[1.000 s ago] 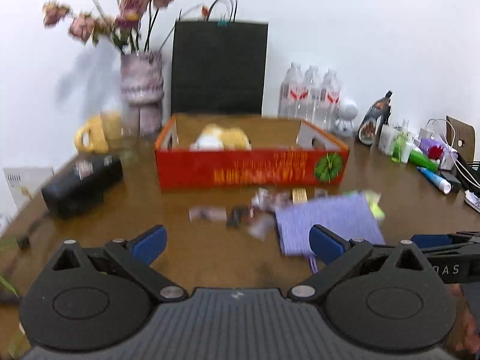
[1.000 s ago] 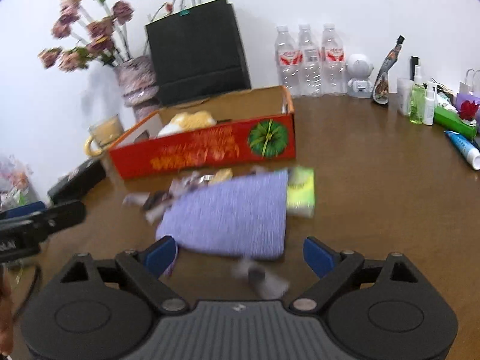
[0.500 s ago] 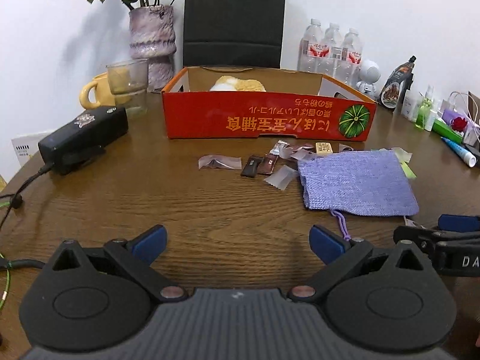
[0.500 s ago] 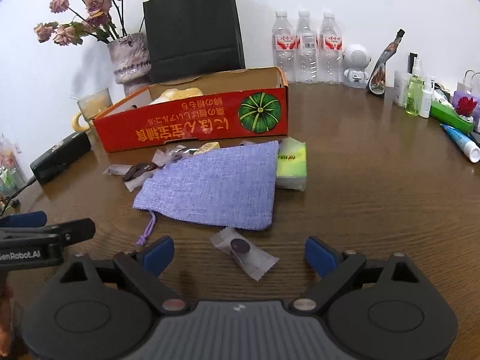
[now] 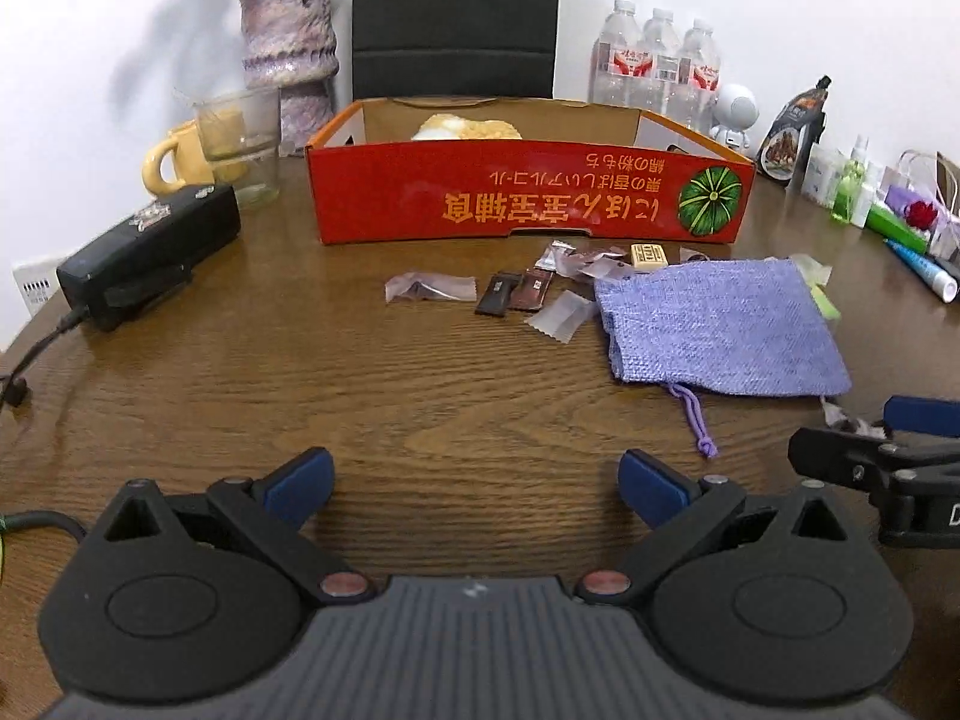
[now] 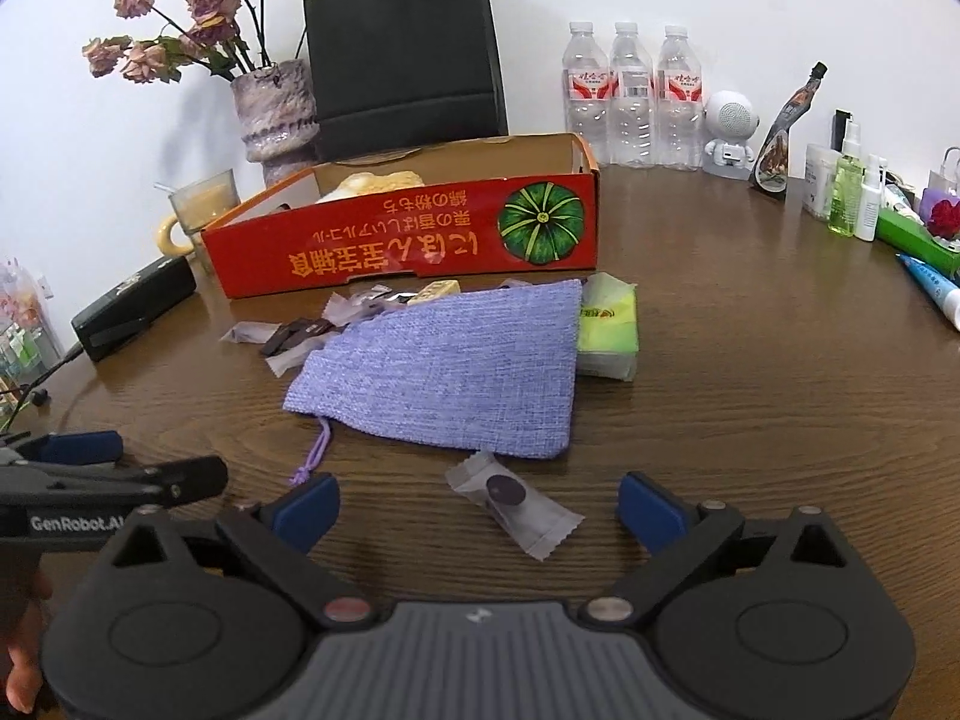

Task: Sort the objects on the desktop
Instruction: 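Withdraw both tools from the box back over the table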

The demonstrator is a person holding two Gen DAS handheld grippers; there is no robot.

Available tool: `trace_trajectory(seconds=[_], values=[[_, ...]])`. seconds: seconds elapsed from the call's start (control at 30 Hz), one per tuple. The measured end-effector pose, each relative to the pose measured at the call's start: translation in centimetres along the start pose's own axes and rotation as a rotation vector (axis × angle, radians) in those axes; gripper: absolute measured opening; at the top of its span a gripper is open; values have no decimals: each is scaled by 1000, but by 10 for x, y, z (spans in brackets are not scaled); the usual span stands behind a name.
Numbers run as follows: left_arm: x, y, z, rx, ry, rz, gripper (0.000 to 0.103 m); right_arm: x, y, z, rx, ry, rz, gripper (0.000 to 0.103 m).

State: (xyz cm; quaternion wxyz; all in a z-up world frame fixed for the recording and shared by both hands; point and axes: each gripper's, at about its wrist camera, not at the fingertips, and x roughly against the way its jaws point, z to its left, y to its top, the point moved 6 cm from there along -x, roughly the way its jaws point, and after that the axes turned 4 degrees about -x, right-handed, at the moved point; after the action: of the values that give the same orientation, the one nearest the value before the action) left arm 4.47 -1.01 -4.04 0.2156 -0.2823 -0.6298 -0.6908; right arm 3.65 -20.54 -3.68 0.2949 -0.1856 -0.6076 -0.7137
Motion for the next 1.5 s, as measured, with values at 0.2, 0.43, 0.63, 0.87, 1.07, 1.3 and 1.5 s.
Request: trace_trajectory(seconds=[0.2,0.43,0.63,0.87,1.07,1.3,1.5], values=[[0,-1,-1,-4,3,-12,103,-3,0,5,28,-20,12,103],[-1,0,-1,-4,2,-11,103,-6,-6,17,108,-44,20,103],[-1,0,-1,-6,3,-10,103,-8,-5,17,109,-52,20,103],[-1,0,-1,-6,3,-11,103,-9,-5,16,104,-59,19,103],[-2,0,-1,-5,3,-11,103,-9,-5,16,105,-60,19,103],[-2,0,-1,-3,1,-13,103,-10,-4,16,100,-64,19,103],[4,3,2,37,-71,-24,103,-3,-2,10,74,-26,30,101]])
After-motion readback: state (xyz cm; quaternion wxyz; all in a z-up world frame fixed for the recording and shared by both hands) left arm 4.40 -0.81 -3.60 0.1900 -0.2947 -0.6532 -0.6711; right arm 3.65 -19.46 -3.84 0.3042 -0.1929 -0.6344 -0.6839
